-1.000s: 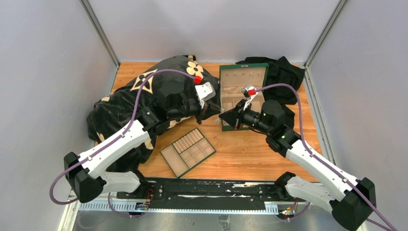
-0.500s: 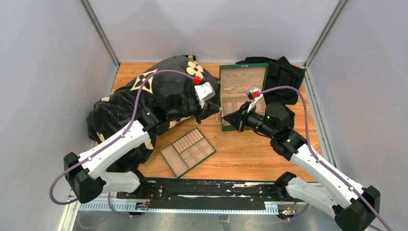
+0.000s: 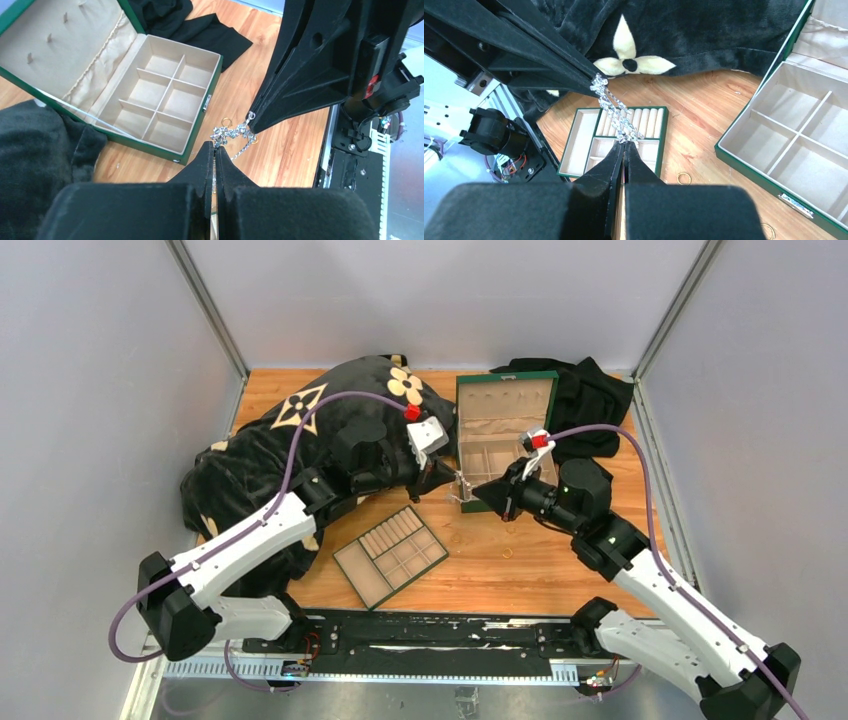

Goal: Organize the mixed jewelry

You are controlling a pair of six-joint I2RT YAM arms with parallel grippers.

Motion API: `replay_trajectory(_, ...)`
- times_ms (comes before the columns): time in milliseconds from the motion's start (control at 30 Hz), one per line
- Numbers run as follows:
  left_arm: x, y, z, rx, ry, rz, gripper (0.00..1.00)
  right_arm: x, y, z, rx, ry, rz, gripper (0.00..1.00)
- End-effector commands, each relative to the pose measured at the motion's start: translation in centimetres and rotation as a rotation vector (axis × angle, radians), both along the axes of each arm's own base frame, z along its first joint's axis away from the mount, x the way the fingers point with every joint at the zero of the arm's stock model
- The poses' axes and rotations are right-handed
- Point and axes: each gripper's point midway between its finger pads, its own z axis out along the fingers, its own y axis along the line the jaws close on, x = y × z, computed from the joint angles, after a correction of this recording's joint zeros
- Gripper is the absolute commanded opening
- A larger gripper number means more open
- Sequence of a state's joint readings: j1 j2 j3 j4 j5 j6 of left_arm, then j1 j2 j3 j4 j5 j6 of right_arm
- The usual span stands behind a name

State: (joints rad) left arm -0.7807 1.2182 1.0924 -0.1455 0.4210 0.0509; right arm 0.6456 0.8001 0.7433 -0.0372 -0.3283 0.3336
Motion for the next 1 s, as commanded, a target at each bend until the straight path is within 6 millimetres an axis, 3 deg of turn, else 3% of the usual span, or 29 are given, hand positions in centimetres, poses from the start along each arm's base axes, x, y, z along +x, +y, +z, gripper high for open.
replay_trajectory(0,0.8,-0.7,-0.7,-0.033,0.022,0.011,0.00,-0.1,-0.4,2.2,0.031,-0.008,-0.040,0.00)
replay_trajectory(333,3.4,-3.2,-2.4,-0.053,0.077,0.045,0.00,1.0,0.7,2.9,0.041,0.195,-0.084,0.00)
replay_trajectory(433,4.9,-3.5,-2.7,-0.045,0.088,0.094,0.13,2.0,0.7,2.9,0.082,0.268,-0.149,0.00)
replay_trajectory(567,6.7,-3.5,-3.9,0.003,0.134,0.145,0.42,4.1,0.1,2.6,0.127,0.299,-0.276,0.00)
replay_trajectory(767,8.1,-1.3,-4.9,0.123,0.137,0.237,0.54,7.2,-0.8,3.9,0.178,0.319,-0.431,0.00)
replay_trajectory(967,9.0,1.6,-4.1,0.133,0.072,0.354,0.64,9.4,-1.0,4.2,0.193,0.326,-0.524,0.00)
